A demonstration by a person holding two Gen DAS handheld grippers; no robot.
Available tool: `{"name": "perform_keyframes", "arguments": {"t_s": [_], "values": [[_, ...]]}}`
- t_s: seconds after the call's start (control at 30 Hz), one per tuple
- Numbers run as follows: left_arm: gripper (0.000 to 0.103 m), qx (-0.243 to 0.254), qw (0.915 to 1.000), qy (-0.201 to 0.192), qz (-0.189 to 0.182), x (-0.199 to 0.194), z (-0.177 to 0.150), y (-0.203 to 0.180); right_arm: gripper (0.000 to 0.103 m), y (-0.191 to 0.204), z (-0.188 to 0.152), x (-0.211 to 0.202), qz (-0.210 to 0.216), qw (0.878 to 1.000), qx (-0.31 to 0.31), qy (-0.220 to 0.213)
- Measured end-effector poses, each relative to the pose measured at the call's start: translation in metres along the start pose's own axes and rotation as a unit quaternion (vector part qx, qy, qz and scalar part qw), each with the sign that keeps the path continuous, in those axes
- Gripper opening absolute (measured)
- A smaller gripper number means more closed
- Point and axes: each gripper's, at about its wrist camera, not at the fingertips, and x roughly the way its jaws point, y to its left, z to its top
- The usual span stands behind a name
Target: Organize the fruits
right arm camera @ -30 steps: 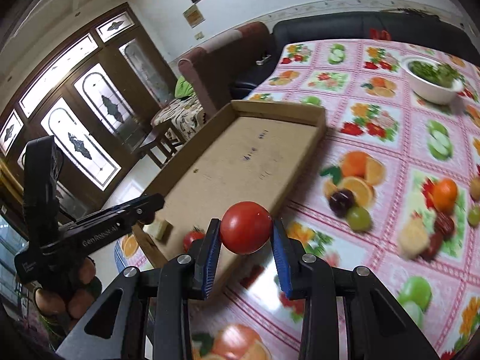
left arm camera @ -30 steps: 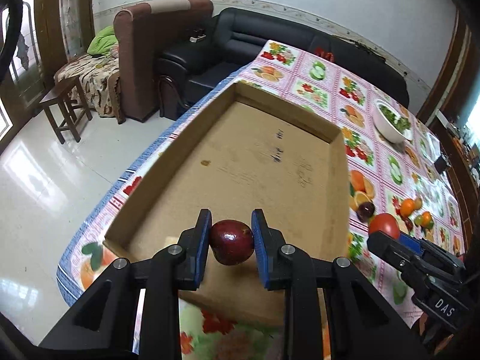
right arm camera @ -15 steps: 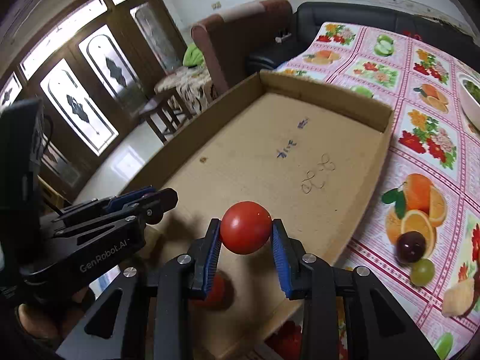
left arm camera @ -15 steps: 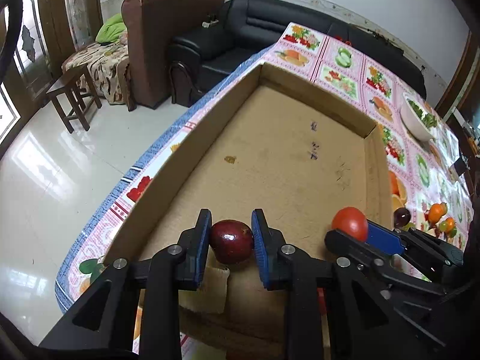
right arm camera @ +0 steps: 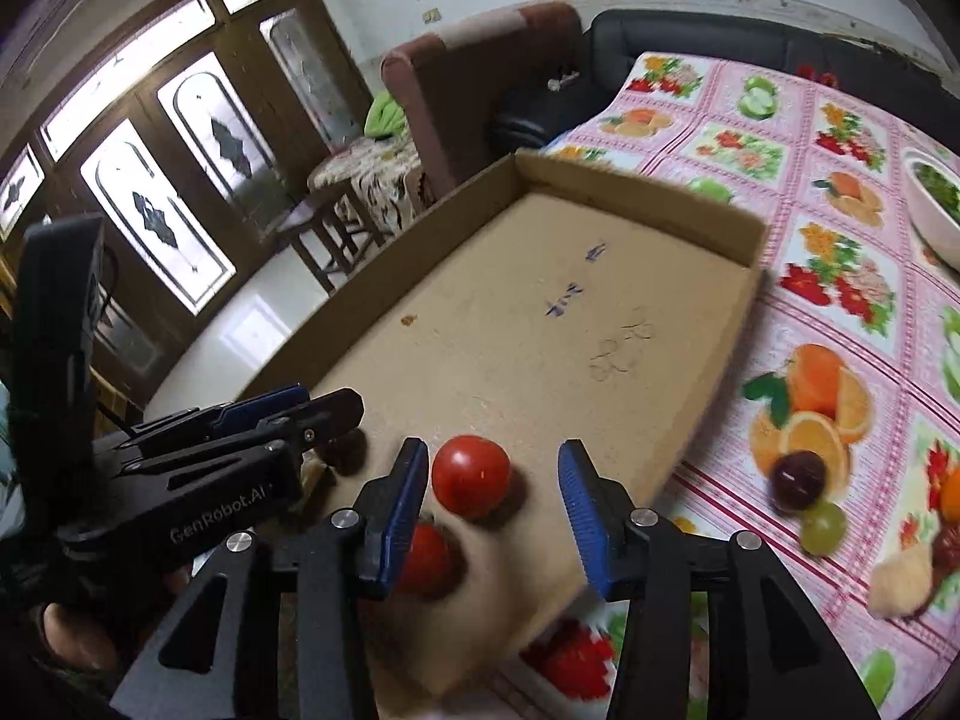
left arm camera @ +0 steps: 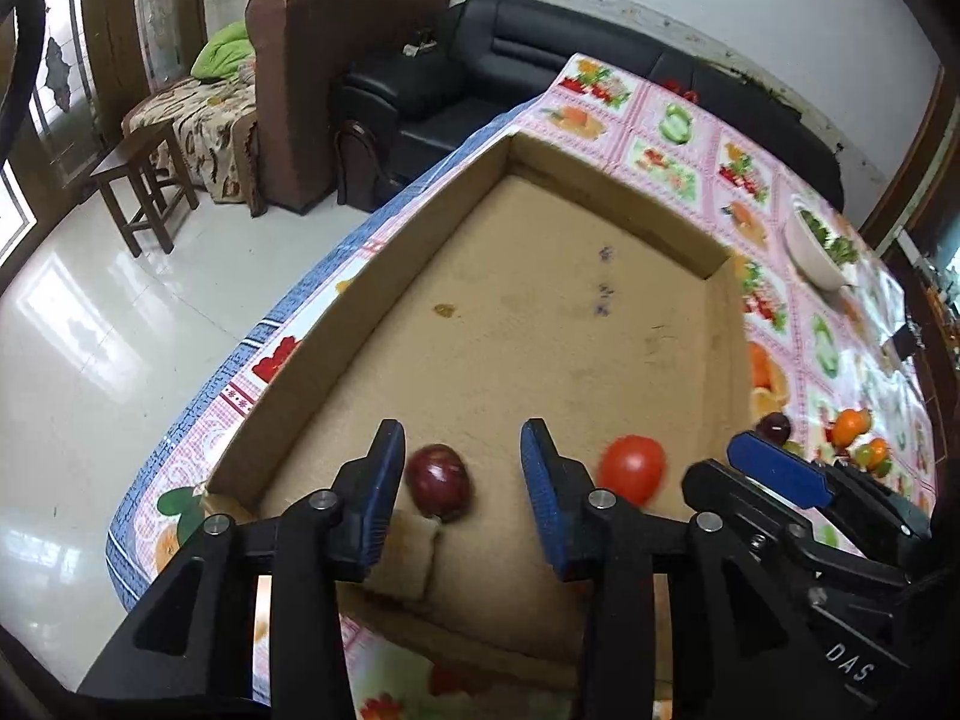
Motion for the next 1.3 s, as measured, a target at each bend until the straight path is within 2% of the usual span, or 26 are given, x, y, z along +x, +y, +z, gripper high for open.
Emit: {"name": "perform_keyframes", "arguments": {"t_s": [0.23, 0.57, 0.87, 1.3], "values": [[0.038, 0.025, 0.9989, -0.005, -0.038, -0.019, -0.01, -0.032, 0.047, -0.033, -0.026, -0.048, -0.011, 0.999, 0.041, -0.026], [0.038, 0.07, 0.9938, 0.009, -0.086, -0.033, -0.035, -0.089, 0.048, -0.104, -0.077, -0.111, -0.07, 0.989, 0.113, -0.058], [0.038, 0.1, 0.989, 0.021, -0.106, -0.038, -0.051, -0.127, 0.048, -0.147, -0.113, -0.151, -0.102, 0.979, 0.162, -0.077], [0.038, 0.114, 0.986, 0.042, -0.115, -0.024, -0.06, -0.153, 0.049, -0.197, -0.139, -0.174, -0.142, 0.962, 0.213, -0.092]]}}
